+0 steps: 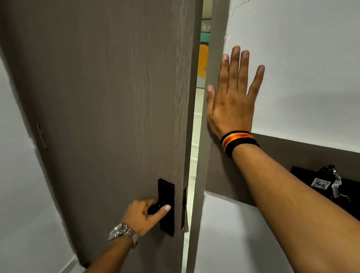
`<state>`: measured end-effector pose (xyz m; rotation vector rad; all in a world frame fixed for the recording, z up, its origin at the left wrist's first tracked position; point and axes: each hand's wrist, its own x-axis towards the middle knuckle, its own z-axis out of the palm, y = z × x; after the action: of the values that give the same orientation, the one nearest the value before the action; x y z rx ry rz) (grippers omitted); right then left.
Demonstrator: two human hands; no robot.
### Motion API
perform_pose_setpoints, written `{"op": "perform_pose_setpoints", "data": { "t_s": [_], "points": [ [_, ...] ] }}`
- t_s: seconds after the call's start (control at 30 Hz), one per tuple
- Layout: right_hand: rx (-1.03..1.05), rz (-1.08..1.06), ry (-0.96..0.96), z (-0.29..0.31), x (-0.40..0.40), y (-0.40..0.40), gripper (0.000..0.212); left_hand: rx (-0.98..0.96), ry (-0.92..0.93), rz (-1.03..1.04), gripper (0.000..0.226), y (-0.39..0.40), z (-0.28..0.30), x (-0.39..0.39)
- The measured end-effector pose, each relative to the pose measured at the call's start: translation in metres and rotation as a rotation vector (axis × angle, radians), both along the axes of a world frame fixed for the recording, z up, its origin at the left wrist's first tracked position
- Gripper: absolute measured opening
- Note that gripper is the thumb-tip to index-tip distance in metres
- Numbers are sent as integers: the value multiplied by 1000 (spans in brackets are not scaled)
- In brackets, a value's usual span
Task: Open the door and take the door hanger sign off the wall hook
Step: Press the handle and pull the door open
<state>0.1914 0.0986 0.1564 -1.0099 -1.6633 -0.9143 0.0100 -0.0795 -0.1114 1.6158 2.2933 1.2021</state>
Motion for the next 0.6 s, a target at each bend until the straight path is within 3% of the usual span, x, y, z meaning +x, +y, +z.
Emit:
{"op": "perform_pose_setpoints", "data": {
  "t_s": [0.13,0.23,0.43,0.5,0.6],
  "points": [
    [-64,31,-19,2,1,-10,70,-67,250,-96,73,-35,11,-16],
    [-155,98,-45,-5,7,-21,71,-124,297,-83,67,-64,11,-18],
    [-250,609,-268,-105,-7,-73,67,-238,473,-63,59,-117,25,-29],
    [-444,793,-373,-154,-13,-96,61,-276,522,-50,64,-135,29,-33],
    [-884,904,-448,-219,-16,-130,57,-374,548,-14,77,-160,35,-35]
  ]
}}
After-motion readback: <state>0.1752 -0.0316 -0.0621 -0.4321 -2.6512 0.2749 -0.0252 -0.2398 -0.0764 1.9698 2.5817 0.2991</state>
